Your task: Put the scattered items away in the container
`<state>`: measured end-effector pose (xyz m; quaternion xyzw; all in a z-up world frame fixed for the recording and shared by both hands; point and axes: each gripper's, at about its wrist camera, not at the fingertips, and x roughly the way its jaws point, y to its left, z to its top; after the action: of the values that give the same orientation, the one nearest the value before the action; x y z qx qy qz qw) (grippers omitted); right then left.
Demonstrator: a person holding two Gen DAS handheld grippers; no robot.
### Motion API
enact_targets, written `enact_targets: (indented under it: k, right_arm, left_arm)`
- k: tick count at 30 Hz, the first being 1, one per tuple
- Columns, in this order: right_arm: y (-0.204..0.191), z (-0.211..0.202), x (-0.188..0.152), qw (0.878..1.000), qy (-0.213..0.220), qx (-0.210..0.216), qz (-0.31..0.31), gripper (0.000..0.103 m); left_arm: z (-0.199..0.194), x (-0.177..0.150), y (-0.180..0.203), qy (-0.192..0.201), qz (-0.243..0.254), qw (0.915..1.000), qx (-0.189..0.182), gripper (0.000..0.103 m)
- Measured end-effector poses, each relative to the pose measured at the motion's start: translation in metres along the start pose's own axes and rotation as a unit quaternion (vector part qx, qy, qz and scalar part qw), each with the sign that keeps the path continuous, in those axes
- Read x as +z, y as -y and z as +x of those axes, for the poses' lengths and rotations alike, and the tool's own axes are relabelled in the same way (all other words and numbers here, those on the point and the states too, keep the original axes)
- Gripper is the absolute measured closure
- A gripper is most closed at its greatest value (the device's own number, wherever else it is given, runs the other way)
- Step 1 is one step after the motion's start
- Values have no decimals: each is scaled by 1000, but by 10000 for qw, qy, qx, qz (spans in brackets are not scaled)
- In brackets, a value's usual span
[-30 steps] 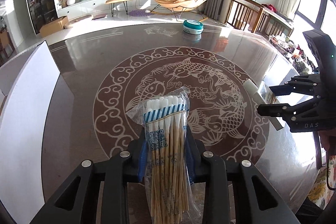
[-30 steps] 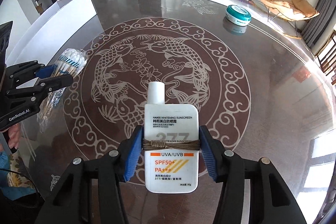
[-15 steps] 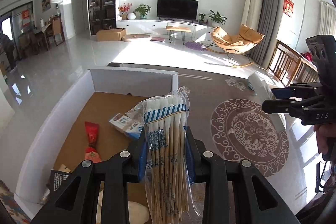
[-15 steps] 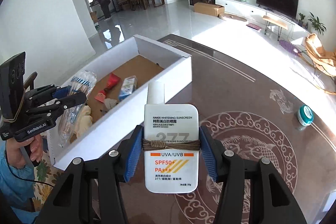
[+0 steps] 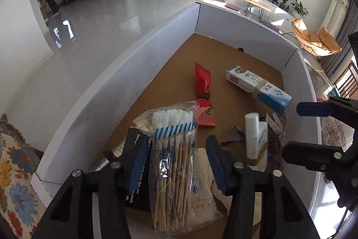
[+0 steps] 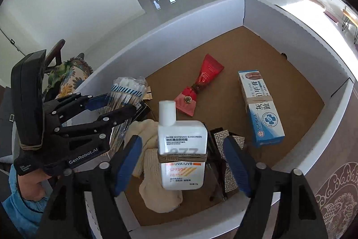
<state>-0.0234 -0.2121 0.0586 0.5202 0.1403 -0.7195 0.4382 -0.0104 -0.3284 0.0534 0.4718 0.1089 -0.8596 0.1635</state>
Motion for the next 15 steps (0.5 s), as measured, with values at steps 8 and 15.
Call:
enact_targets:
  k: [8, 15]
  right_arm:
    - [20, -47, -16, 9907, 901, -975, 300, 1]
    - [15, -57, -20, 9887, 920, -1185, 62, 1]
  left_arm:
    - [-43, -11, -1, 839, -196, 9922, 906, 6]
    - [-65, -13, 8, 1059, -489, 9891, 897, 5]
